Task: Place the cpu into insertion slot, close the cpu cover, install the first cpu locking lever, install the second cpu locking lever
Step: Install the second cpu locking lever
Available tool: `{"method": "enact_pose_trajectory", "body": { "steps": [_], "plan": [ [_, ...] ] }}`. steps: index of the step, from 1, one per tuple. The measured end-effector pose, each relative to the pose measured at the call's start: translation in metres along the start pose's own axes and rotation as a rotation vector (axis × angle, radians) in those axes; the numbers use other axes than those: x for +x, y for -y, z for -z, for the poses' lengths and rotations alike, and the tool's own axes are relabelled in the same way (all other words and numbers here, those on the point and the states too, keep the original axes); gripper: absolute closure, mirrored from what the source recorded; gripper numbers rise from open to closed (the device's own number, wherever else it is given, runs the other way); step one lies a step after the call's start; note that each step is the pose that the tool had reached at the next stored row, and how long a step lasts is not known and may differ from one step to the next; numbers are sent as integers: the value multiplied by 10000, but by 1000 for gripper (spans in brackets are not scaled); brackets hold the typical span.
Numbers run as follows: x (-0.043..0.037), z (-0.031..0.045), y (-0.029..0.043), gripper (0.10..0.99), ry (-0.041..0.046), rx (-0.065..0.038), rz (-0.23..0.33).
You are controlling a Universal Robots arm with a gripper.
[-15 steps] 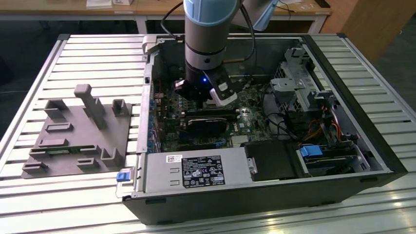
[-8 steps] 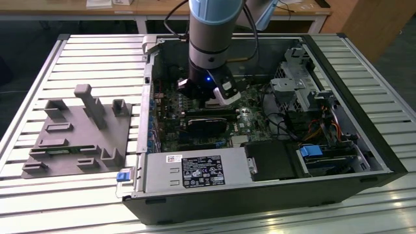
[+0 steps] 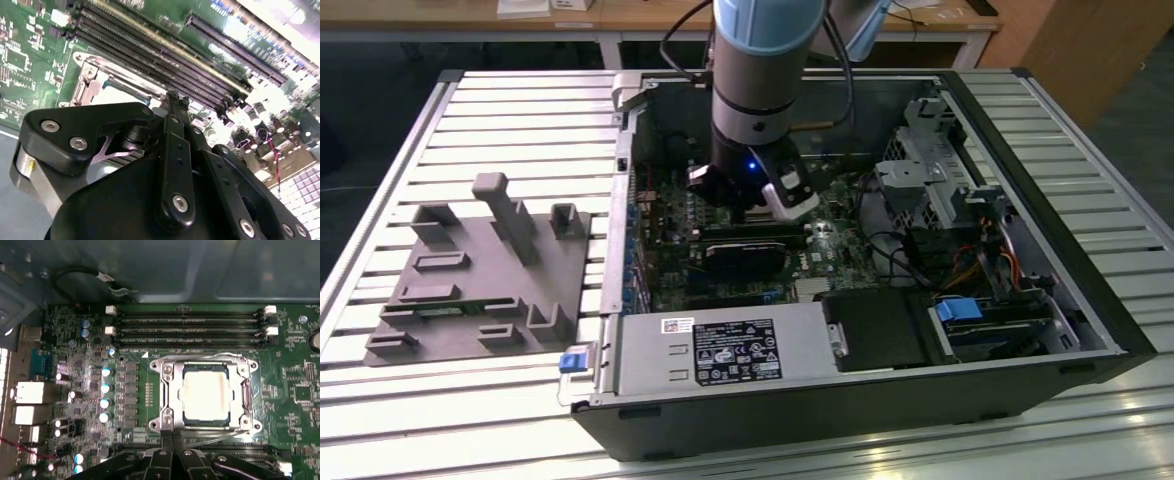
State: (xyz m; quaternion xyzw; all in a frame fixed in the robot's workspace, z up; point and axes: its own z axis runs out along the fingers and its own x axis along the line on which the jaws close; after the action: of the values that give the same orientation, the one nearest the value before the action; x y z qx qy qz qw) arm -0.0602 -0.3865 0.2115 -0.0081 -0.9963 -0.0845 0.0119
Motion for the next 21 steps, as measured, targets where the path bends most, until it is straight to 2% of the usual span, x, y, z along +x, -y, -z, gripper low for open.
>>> {"method": "enact_pose_trajectory", "body": {
  "steps": [6,11,15,21],
  "plan": [
    [0,7,41,969,-1,-56,2],
    [15,-2,59,969,-7,-380,8],
    [25,-21,105,969,-8,-468,11],
    [61,-38,152,969,-13,-714,16]
  ]
}}
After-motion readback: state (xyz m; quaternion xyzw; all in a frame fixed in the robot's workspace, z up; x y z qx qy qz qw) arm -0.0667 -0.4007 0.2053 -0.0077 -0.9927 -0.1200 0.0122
